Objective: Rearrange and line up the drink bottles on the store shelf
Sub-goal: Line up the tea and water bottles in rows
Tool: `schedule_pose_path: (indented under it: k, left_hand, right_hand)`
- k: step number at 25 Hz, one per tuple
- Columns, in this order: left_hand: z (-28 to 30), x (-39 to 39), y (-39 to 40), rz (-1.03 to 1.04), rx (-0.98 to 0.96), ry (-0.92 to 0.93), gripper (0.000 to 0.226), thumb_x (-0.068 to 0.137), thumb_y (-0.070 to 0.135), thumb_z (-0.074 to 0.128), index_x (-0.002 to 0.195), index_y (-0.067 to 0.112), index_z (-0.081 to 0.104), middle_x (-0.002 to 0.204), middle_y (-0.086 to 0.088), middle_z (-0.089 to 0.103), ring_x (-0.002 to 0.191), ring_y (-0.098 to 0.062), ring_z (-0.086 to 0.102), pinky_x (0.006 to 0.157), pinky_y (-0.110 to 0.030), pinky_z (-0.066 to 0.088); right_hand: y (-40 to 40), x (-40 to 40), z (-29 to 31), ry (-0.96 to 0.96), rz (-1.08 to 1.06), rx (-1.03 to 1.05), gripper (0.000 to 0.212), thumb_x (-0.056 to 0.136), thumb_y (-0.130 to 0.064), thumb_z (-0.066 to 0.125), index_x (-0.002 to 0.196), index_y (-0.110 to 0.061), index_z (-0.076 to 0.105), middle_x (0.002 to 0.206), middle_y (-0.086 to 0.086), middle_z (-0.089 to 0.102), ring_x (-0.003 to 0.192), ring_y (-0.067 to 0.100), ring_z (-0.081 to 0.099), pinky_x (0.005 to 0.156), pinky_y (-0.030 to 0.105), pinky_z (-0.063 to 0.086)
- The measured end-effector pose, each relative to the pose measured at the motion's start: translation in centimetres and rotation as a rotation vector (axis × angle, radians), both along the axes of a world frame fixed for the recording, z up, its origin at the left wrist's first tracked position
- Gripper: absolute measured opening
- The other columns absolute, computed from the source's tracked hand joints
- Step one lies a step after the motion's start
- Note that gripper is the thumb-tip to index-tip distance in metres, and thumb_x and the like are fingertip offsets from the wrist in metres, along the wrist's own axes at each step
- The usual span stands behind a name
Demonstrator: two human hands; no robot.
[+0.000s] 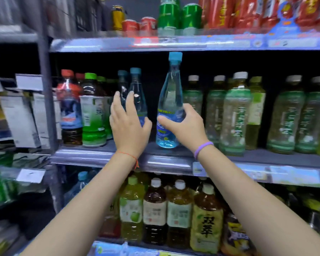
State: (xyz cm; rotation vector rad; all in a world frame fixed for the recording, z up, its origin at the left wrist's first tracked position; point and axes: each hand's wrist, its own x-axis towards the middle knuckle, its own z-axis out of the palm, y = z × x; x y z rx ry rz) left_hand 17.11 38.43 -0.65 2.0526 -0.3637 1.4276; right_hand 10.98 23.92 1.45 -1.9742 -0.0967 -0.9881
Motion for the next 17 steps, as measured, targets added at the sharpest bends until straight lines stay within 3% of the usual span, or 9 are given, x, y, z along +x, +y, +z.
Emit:
schedule_pose_path:
  k: [2,5,7,10,13,15,17]
  left_hand:
    - [0.1,1.2,1.6,-0.064,0.013,0.116,0.092,0.079,0.033,0.073,0.153,0.01,0.024,0.152,-0.022,0.029,0.135,-0.039,0.038,0.101,-0.046,0.041]
    - [-0.1,2.3,2.8,-0.217,0.046,0.164,0.1,0.078,0.032,0.072,0.156,0.015,0.012,0.144,-0.013,0.038,0.124,-0.033,0.048,0.088,-0.039,0.046]
    - [-0.3,2.4,3.2,-0.261,0.054,0.103,0.096,0.076,0.024,0.069,0.156,0.015,0.015,0.138,-0.013,0.042,0.119,-0.032,0.05,0.088,-0.039,0.047]
    - [-0.4,2.4,3.2,-0.199,0.068,-0.036,0.077,0.077,0.019,0.06,0.148,0.009,0.032,0.141,-0.016,0.043,0.129,-0.034,0.043,0.102,-0.046,0.042]
    - [-0.4,2.2,2.3,-0.344,0.045,-0.174,0.048,0.079,0.016,0.057,0.126,0.007,0.056,0.131,-0.014,0.052,0.122,-0.032,0.048,0.101,-0.044,0.041]
    - [-0.2,1.6,0.8,-0.469,0.042,-0.23,0.025,0.08,0.014,0.053,0.101,0.01,0.067,0.107,-0.007,0.063,0.1,-0.027,0.059,0.083,-0.044,0.05]
    - [0.2,0.6,-1.6,-0.583,0.041,-0.231,0.02,0.082,0.015,0.047,0.081,0.013,0.067,0.083,-0.001,0.064,0.076,-0.024,0.06,0.062,-0.043,0.05]
  right_hand:
    - [1.4,1.4,-0.3,0.046,-0.024,-0.021,0.046,0.069,-0.05,0.08,0.096,-0.022,0.055,0.094,-0.012,0.065,0.09,0.01,0.063,0.081,0.032,0.053]
    - [2.8,3.0,-0.5,0.147,-0.097,-0.049,0.067,0.075,-0.047,0.077,0.128,-0.02,0.047,0.112,-0.005,0.059,0.103,0.016,0.057,0.084,0.03,0.048]
    - [3.6,3.6,-0.4,0.194,-0.145,-0.063,0.08,0.08,-0.049,0.073,0.143,-0.015,0.036,0.121,0.002,0.056,0.105,0.021,0.056,0.082,0.033,0.048]
    - [4.4,3.8,-0.5,0.249,-0.165,-0.094,0.084,0.085,-0.052,0.067,0.15,-0.015,0.027,0.137,0.005,0.051,0.116,0.023,0.054,0.082,0.029,0.042]
    - [4.3,3.0,-0.2,0.125,-0.267,-0.108,0.06,0.091,-0.05,0.057,0.139,-0.016,0.044,0.131,0.005,0.055,0.108,0.017,0.055,0.079,0.025,0.039]
    - [3.4,1.7,0.6,-0.086,-0.35,-0.118,0.03,0.093,-0.033,0.056,0.118,-0.017,0.057,0.111,0.004,0.058,0.091,0.014,0.055,0.07,0.021,0.037]
    - [1.3,-0.1,1.4,-0.309,-0.432,-0.156,0.016,0.088,-0.017,0.055,0.102,-0.013,0.061,0.098,0.005,0.057,0.081,0.016,0.053,0.067,0.019,0.037]
